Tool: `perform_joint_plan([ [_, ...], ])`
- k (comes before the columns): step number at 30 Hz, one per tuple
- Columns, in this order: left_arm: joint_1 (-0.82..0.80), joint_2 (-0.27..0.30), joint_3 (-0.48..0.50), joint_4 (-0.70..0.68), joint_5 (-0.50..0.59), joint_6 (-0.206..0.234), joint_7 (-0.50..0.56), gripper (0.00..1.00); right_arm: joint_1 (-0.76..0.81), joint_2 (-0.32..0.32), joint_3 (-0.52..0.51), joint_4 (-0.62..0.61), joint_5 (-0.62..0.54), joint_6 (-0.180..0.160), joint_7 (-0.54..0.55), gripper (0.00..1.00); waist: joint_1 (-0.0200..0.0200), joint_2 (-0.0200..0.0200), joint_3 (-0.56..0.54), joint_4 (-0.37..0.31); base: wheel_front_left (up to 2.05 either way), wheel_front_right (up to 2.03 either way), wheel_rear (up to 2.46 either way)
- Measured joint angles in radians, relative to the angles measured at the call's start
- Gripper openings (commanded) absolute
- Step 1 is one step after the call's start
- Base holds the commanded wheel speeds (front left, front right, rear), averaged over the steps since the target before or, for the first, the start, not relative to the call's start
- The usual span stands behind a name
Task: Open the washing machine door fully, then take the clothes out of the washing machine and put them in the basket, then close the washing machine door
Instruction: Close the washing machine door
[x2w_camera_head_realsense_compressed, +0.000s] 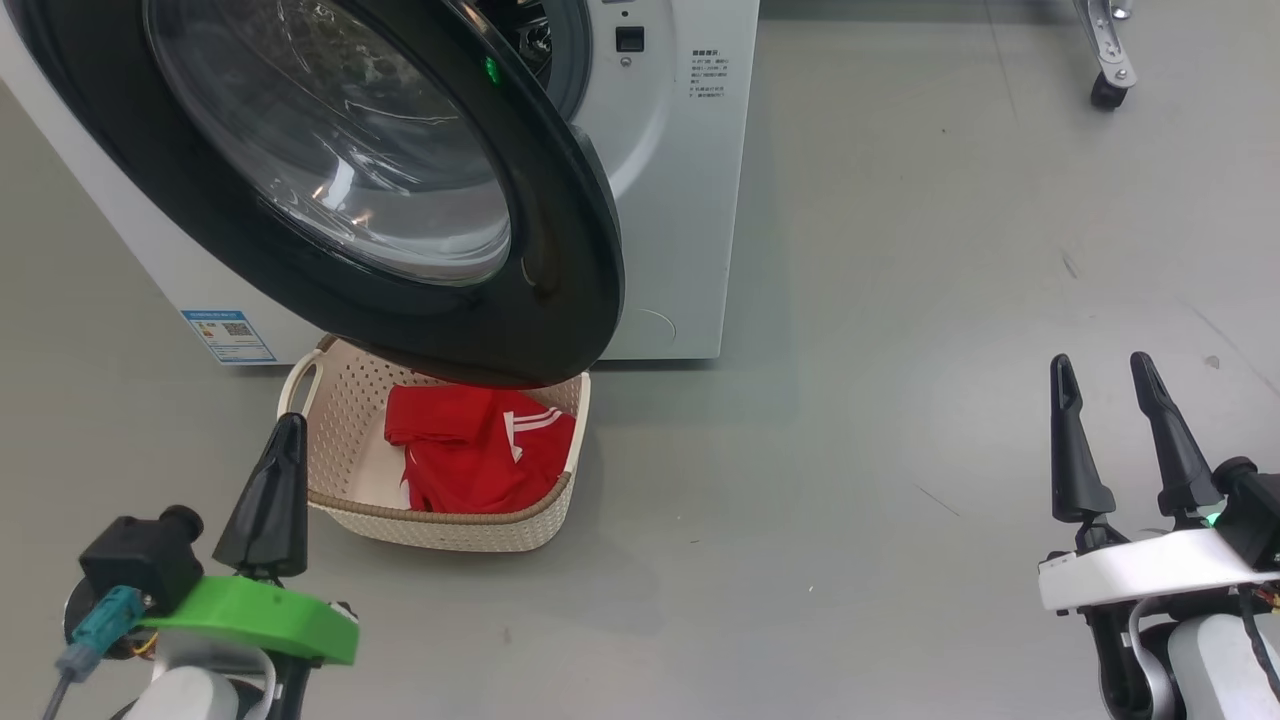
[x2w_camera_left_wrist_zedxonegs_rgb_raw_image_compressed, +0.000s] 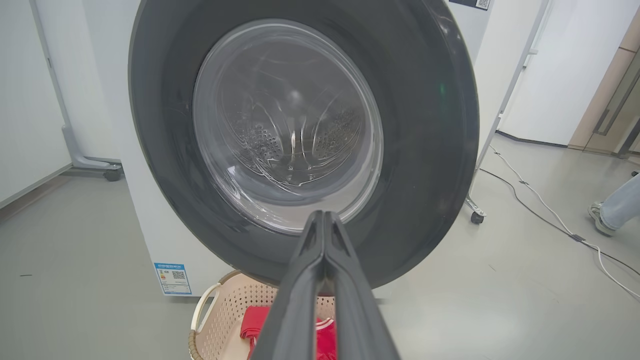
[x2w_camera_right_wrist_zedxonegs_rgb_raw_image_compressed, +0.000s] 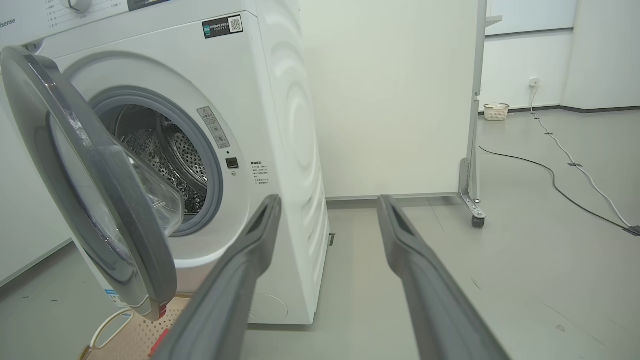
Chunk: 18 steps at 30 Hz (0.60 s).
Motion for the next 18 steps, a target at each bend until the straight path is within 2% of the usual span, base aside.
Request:
perform_joint_plan([
  [2, 0.008, 0.0, -0.012, -0.006, 0.03, 0.002, 0.0, 0.0, 0.006, 0.002, 0.002, 0.0, -0.002, 0.0, 0.0, 1.0, 0.0, 0.0, -0.001, 0.001, 0.0, 0.0, 0.0],
  [4, 0.013, -0.002, -0.017, -0.01, 0.04, 0.009, 0.0, 0.55, 0.006, 0.002, 0.003, 0.0, -0.003, 0.0, 0.0, 1.0, 0.0, 0.0, -0.001, 0.002, 0.0, 0.0, 0.0],
  [5, 0.02, -0.006, -0.018, -0.014, 0.047, 0.01, 0.0, 1.0, 0.006, 0.002, 0.003, 0.0, -0.003, 0.0, 0.0, 1.0, 0.0, 0.0, -0.001, 0.002, 0.0, 0.0, 0.0],
  [18, 0.042, -0.048, 0.002, -0.063, 0.145, 0.031, 0.0, 1.0, 0.006, 0.003, 0.009, -0.003, -0.006, 0.0, 0.0, 1.0, 0.0, 0.0, 0.003, 0.002, 0.0, 0.0, 0.0],
])
